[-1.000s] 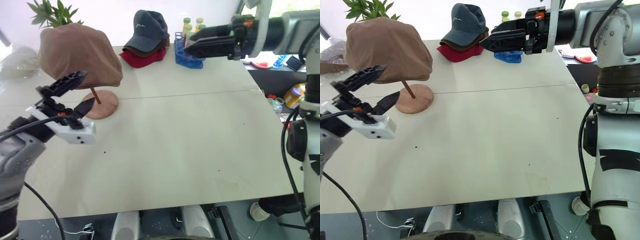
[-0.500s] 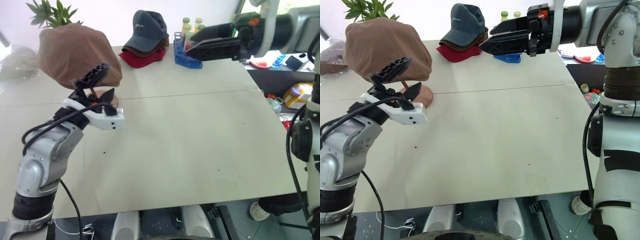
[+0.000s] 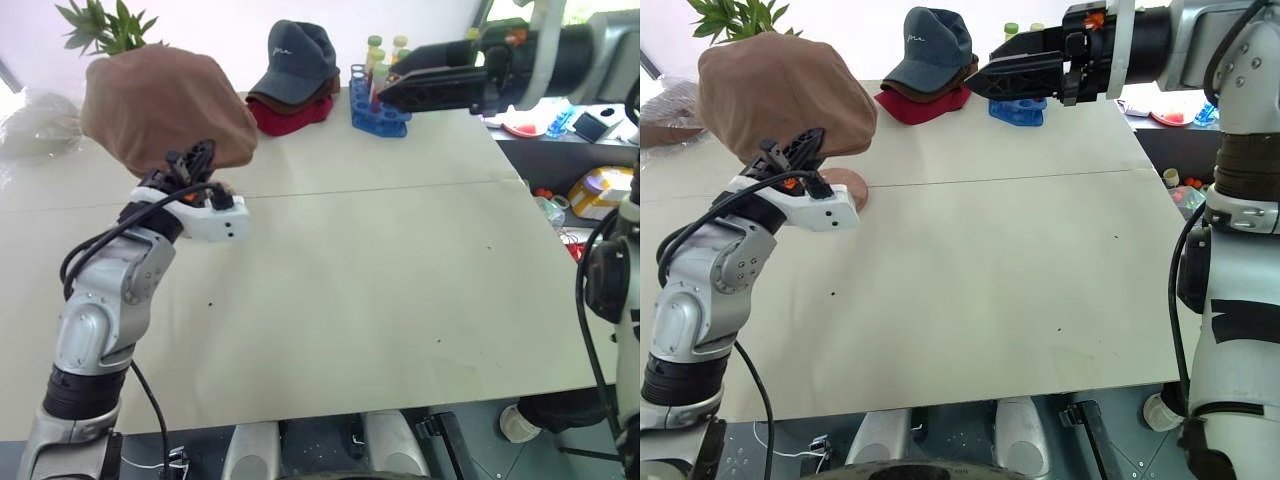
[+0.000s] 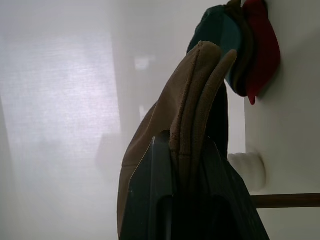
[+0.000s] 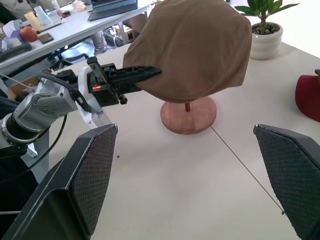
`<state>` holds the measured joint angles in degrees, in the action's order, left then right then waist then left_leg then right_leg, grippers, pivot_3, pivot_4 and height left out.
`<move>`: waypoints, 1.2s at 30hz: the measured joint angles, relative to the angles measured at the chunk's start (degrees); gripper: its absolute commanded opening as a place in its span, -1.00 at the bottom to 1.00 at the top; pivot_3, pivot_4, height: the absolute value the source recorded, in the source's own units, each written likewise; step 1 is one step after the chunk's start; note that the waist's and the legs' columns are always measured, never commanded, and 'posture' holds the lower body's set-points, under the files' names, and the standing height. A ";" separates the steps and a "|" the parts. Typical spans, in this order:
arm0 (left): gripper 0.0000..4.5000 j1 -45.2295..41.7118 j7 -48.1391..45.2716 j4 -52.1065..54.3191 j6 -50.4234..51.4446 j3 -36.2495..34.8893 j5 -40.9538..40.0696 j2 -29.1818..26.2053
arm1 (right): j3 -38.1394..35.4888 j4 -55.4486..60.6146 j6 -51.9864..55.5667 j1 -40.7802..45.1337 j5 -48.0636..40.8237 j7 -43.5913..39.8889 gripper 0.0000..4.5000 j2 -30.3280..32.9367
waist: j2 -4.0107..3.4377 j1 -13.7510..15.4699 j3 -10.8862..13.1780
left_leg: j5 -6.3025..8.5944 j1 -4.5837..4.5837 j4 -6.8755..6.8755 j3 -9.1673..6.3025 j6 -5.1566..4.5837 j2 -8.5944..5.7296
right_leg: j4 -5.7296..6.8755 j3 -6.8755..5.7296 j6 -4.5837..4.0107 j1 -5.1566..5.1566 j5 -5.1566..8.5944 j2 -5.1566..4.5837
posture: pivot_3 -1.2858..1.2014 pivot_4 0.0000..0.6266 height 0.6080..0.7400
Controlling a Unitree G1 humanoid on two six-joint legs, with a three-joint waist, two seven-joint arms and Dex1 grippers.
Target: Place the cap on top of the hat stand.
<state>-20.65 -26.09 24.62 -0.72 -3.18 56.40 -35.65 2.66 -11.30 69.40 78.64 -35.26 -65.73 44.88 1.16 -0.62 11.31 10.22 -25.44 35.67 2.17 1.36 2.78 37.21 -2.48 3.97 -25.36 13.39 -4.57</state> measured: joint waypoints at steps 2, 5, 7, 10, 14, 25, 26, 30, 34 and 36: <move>-0.98 0.03 0.19 -0.01 0.38 -0.06 -0.48 -0.31 | -0.18 0.03 0.07 -0.28 -0.07 0.17 1.00 0.00 | 0.00 0.00 0.00 | 0.00 0.00 0.00 0.00 0.00 0.00 | 0.00 0.00 0.00 0.00 0.00 0.00 | 0.03 -0.52 0.82; -0.98 1.45 0.78 0.13 -0.21 -1.23 -2.65 -2.02 | -0.26 0.52 0.07 -0.48 -0.39 0.33 1.00 -0.04 | 0.00 -0.13 0.00 | 0.01 0.00 -0.01 0.00 -0.01 0.01 | 0.00 0.00 0.00 -0.01 0.00 0.01 | 0.03 -0.52 0.82; -0.98 2.73 1.17 0.26 -1.33 -3.17 -4.93 -3.53 | -0.61 0.83 0.03 -1.02 -0.50 0.42 1.00 0.01 | 0.00 -0.18 0.00 | 0.02 0.01 -0.02 -0.01 -0.04 0.02 | 0.01 0.02 0.00 -0.02 0.00 0.01 | 0.03 -0.52 0.82; -0.98 4.35 1.54 0.83 -3.52 -6.67 -9.29 -6.02 | -0.62 0.81 -0.10 -1.69 -0.53 0.58 1.00 -0.01 | 0.00 -0.10 0.00 | 0.02 0.01 -0.01 -0.01 -0.04 0.03 | 0.00 0.02 -0.01 -0.02 0.00 0.00 | 0.03 -0.52 0.82; -0.98 5.55 3.10 0.56 -9.55 -11.07 -16.42 -10.58 | -0.63 0.83 -0.74 -1.82 -0.70 0.65 1.00 -0.27 | 0.00 -0.04 0.00 | 0.02 0.00 -0.01 -0.01 -0.03 0.03 | -0.01 0.02 -0.02 -0.02 0.01 -0.02 | 0.03 -0.52 0.82; -0.98 0.74 7.52 -17.93 -29.18 -16.30 -34.11 -21.21 | -0.62 0.79 -1.54 -2.97 -0.99 0.88 1.00 -1.13 | -0.01 -0.21 0.01 | 0.03 0.01 -0.05 0.05 -0.03 0.03 | -0.01 0.02 -0.02 -0.06 0.01 -0.01 | 0.03 -0.52 0.82; -0.98 0.56 7.39 -20.54 -32.35 -16.50 -36.63 -22.46 | -0.62 0.77 -1.60 -2.97 -0.99 0.88 1.00 -1.13 | -0.01 -0.24 0.01 | 0.03 0.01 -0.05 0.06 -0.03 0.05 | -0.02 0.02 -0.02 -0.07 0.01 -0.01 | 0.03 -0.52 0.82; -0.98 -0.19 3.19 -30.36 -46.20 -16.36 -47.96 -27.66 | -0.62 0.71 -1.64 -3.03 -0.99 0.85 1.00 -1.12 | -0.02 -0.26 0.01 | 0.03 0.00 -0.08 0.10 -0.02 0.05 | -0.03 0.02 -0.03 -0.10 0.01 -0.06 | 0.03 -0.52 0.82; -0.98 -2.86 -3.11 -39.59 -55.27 -13.47 -56.86 -31.56 | -0.57 0.70 -1.59 -3.13 -1.00 0.82 1.00 -1.13 | -0.02 -0.11 0.01 | 0.04 0.00 -0.07 0.13 -0.02 0.05 | -0.04 0.03 -0.13 -0.09 0.07 -0.08 | 0.03 -0.52 0.82; -0.98 -4.14 -5.86 -44.63 -59.31 -11.85 -58.55 -32.68 | -0.57 0.69 -1.37 -3.16 -0.99 0.81 1.00 -0.90 | -0.03 -0.14 0.02 | 0.04 0.00 -0.07 0.16 -0.02 0.05 | -0.05 0.04 -0.12 -0.09 0.06 -0.08 | 0.03 -0.52 0.82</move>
<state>-24.79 -31.96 -20.02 -60.03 -15.03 -2.15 -68.32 2.09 -10.61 68.03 75.48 -36.25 -64.91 43.98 1.14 -0.77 11.32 10.26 -25.45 35.60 2.33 1.35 2.83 37.16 -2.45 3.84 -25.45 13.46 -4.65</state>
